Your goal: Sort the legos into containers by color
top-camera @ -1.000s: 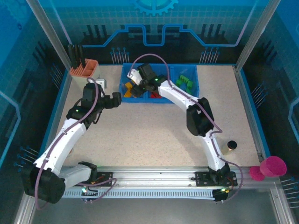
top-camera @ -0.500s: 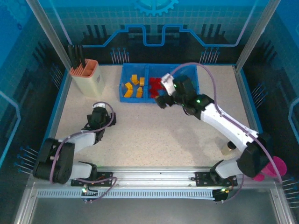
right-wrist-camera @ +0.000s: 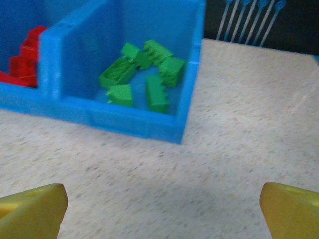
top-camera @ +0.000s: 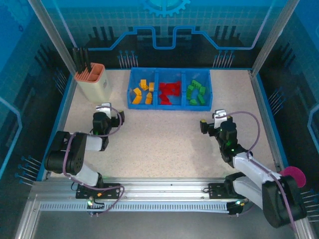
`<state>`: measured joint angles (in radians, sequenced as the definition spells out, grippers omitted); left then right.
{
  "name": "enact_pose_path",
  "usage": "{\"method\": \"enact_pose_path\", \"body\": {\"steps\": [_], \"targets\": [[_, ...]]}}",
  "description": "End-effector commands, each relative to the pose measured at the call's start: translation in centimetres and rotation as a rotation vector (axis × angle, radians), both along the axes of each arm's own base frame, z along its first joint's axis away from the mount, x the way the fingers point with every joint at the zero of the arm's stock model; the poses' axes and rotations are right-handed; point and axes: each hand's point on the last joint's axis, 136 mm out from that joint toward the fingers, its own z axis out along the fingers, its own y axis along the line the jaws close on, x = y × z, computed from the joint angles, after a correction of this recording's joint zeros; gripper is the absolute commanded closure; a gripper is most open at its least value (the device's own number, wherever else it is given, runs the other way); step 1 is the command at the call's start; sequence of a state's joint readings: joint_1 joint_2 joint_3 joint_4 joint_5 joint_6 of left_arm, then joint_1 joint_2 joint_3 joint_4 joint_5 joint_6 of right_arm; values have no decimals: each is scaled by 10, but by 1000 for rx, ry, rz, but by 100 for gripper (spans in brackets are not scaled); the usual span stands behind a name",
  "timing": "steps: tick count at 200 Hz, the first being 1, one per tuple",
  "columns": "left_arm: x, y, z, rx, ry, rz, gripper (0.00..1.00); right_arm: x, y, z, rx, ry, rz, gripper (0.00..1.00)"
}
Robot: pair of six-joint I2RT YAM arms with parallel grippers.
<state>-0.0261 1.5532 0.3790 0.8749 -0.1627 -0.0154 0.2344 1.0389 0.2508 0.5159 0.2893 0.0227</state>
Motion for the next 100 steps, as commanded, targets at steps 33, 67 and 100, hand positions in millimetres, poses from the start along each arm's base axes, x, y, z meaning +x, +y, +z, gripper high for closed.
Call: {"method": "enact_pose_path", "body": {"steps": [33,67,100], "targets": [[5,-7,11,5,-52,-47,1,44,-13,-5,-40,-236,-29,0],[6,-6,12,6,-54,-48,1,52,-14,-14,-38,-171,-27,0],[5,-7,13,5,-56,-50,1,70,-18,-25,3,-33,-21,0]]}}
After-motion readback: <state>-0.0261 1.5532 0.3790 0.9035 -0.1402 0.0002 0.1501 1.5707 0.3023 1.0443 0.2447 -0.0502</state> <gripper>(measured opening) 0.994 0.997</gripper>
